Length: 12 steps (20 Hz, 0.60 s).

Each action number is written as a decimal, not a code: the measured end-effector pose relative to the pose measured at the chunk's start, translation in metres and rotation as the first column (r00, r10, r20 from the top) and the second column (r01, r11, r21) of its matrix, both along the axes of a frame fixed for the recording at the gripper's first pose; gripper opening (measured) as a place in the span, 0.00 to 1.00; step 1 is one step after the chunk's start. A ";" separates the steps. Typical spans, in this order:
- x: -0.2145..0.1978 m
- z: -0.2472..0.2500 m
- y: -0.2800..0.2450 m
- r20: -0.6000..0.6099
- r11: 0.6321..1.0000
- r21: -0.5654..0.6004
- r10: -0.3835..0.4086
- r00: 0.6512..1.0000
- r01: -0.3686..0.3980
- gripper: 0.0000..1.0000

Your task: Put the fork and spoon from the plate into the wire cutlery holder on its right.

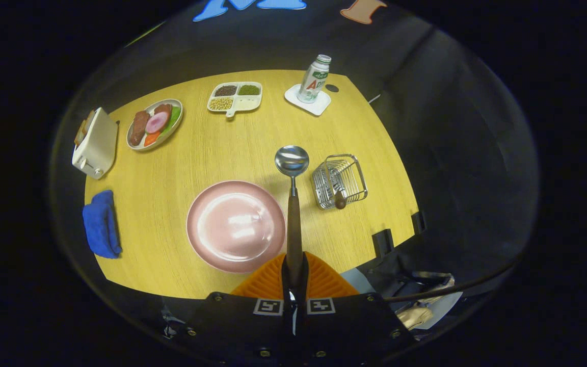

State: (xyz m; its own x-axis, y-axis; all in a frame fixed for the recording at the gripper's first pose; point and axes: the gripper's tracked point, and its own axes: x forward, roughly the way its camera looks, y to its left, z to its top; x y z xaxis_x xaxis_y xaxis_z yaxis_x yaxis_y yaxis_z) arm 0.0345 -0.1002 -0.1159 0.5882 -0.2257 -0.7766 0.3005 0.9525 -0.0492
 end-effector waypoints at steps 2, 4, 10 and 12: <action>0.000 0.004 -0.017 0.000 1.000 0.011 -0.025 1.000 0.025 0.03; 0.001 0.003 -0.033 -0.003 0.999 0.025 -0.044 0.999 0.044 0.03; 0.005 -0.015 -0.074 -0.039 0.996 0.050 -0.077 0.996 0.079 0.03; 0.007 -0.023 -0.083 -0.056 0.995 0.061 -0.079 0.995 0.083 0.03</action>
